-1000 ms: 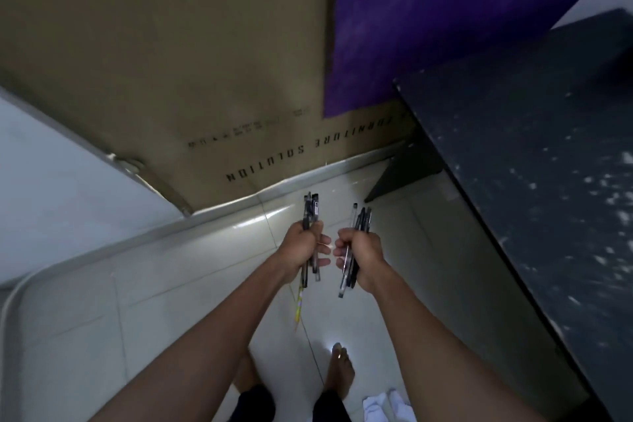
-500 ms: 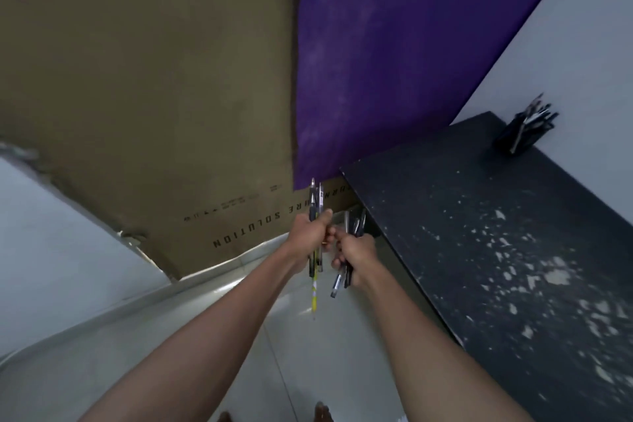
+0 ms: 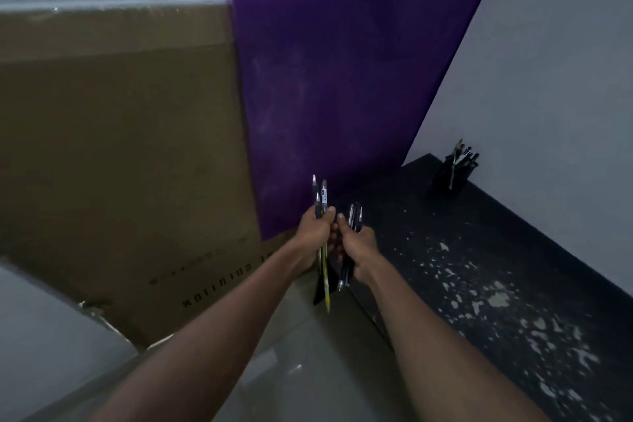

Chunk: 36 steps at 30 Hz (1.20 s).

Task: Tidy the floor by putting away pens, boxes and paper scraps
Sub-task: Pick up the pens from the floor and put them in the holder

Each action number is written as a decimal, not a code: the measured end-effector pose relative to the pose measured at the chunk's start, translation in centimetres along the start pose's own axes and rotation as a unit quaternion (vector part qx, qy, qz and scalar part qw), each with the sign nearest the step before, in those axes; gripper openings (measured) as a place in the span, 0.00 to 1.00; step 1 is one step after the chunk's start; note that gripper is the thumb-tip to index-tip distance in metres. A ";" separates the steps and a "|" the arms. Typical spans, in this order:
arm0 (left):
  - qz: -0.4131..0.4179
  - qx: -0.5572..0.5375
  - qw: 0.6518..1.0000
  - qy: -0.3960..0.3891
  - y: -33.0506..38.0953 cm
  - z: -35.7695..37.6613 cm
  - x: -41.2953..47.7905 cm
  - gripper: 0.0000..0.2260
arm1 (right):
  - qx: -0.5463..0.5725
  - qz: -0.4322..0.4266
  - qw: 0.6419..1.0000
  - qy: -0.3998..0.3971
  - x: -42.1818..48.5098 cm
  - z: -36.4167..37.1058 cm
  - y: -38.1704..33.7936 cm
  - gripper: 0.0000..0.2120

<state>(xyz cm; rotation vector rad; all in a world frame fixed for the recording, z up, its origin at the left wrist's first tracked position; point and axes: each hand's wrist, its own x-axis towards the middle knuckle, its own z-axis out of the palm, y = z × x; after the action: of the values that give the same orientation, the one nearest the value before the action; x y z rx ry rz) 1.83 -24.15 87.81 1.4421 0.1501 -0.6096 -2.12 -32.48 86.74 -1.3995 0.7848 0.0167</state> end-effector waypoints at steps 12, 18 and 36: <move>0.057 -0.022 0.998 -0.007 4.8 9.0 2.5 0.10 | 0.016 -0.130 0.991 0.039 2.9 -5.4 -5.9 0.11; 0.044 -0.015 0.998 -0.042 5.4 11.7 4.9 0.11 | 0.008 -0.138 0.988 0.071 5.6 -7.6 -7.1 0.14; 0.079 0.044 0.983 -0.159 8.6 21.6 13.4 0.12 | 0.059 -0.159 0.967 0.188 13.8 -16.0 -12.4 0.17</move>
<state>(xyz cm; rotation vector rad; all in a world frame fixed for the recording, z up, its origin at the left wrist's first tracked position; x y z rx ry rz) 11.57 -48.73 92.54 1.4067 -0.2437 -0.7134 6.22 -55.13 91.15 -1.4174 0.8456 -0.5502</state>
